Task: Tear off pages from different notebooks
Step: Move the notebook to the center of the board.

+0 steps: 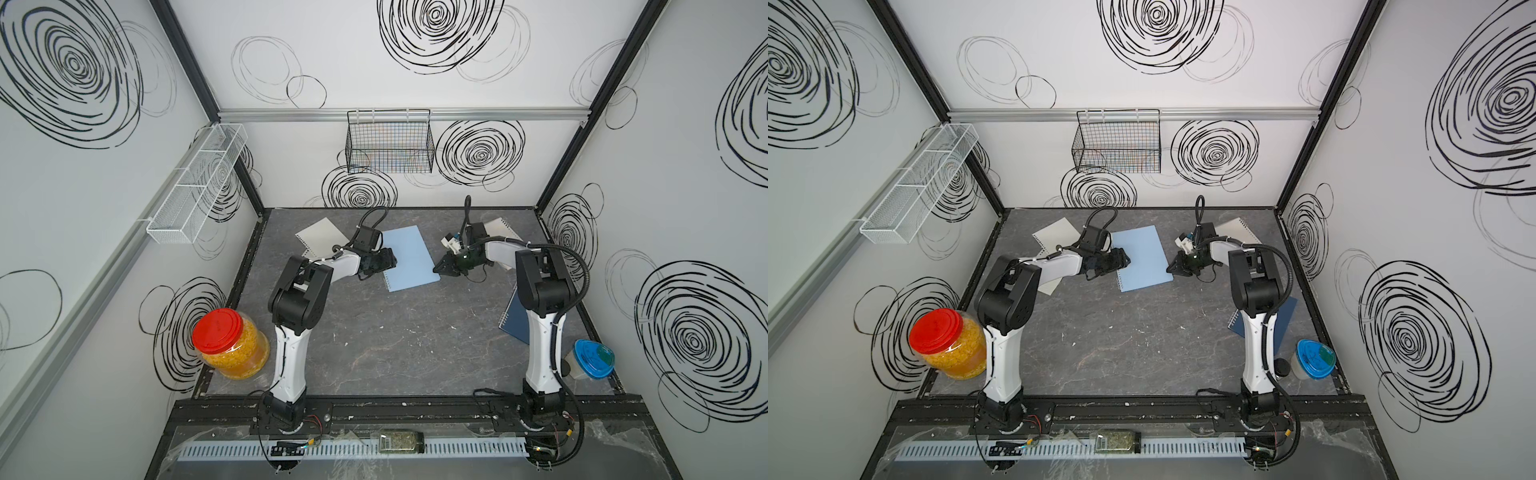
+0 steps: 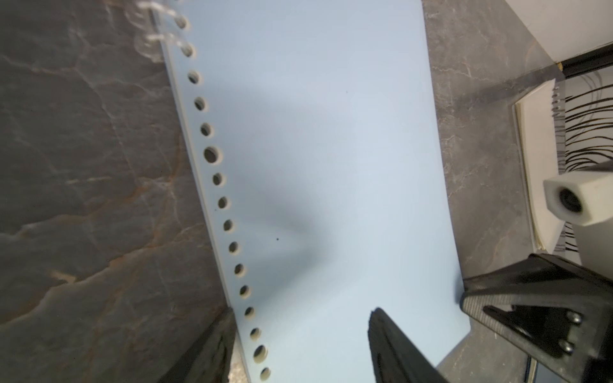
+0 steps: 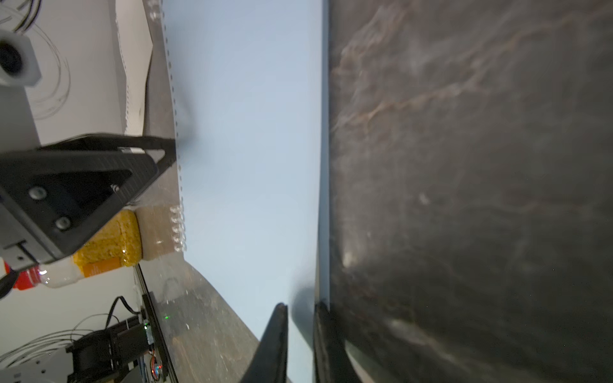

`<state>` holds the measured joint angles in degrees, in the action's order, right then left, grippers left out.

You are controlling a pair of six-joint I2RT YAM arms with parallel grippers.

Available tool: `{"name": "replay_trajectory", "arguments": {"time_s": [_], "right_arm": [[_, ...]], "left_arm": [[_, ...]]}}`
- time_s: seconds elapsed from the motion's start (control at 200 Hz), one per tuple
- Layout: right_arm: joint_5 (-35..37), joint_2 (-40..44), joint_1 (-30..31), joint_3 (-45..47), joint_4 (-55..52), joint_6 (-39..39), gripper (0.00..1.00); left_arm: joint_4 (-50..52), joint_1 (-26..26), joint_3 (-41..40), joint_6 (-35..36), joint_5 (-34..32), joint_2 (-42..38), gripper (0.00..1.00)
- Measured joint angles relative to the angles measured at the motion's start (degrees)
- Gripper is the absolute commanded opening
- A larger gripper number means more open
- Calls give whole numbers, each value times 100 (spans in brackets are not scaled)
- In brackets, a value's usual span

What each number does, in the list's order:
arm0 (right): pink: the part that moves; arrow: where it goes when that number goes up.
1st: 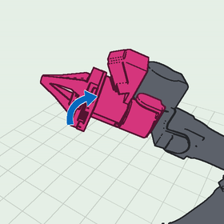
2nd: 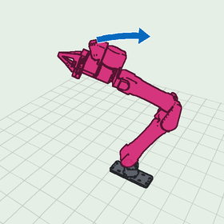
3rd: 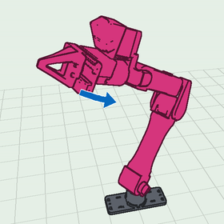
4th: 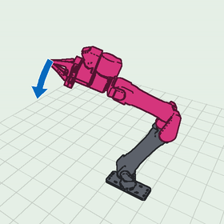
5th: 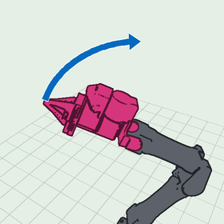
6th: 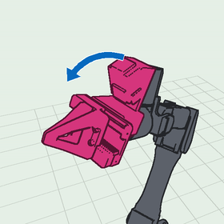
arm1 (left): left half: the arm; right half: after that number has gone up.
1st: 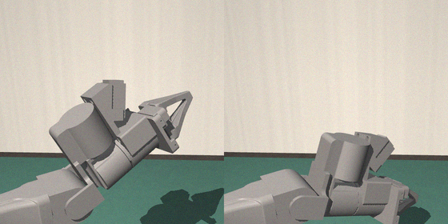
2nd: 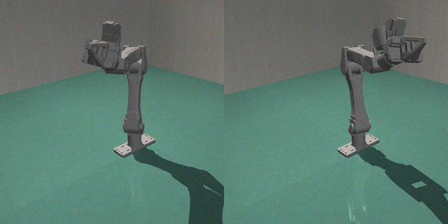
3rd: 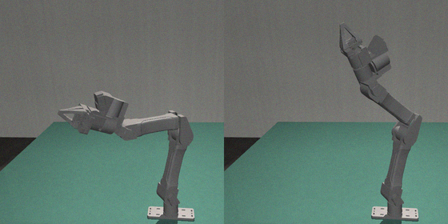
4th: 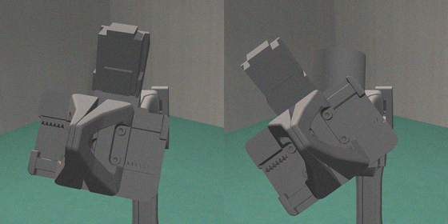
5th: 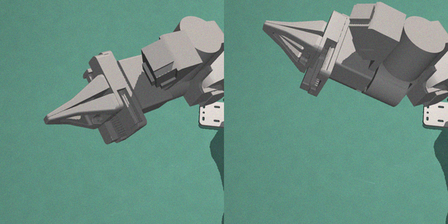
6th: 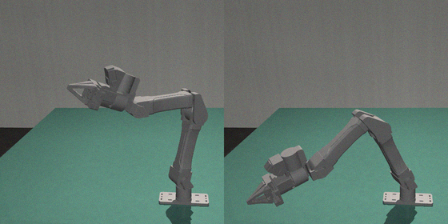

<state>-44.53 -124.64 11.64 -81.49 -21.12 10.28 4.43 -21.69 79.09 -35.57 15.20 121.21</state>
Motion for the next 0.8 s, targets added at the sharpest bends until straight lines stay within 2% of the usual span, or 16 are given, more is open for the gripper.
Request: {"name": "replay_trajectory", "arguments": {"time_s": [0.24,0.51,0.56,0.605,0.635,0.736,0.801], "right_arm": [[332,1139,310,1545,1023,748,0],[1681,3189,1458,3856,2092,1961,0],[2055,3654,1786,4262,2197,2236,5],[2400,4098,2120,4653,2367,2531,23],[2612,4402,2389,4900,2470,2752,30],[3213,5036,3217,5368,2693,3259,42],[3484,5106,3488,5399,2804,3469,48]], "left_arm": [[-181,-136,-328,334,39,-173,67],[-275,-308,-726,787,302,-442,67],[-256,-422,-726,938,343,-457,67],[-243,-525,-726,1054,396,-468,67],[-223,-601,-726,1132,424,-476,67],[-101,-824,-721,1342,527,-544,67],[-50,-940,-721,1423,551,-636,67]]}}
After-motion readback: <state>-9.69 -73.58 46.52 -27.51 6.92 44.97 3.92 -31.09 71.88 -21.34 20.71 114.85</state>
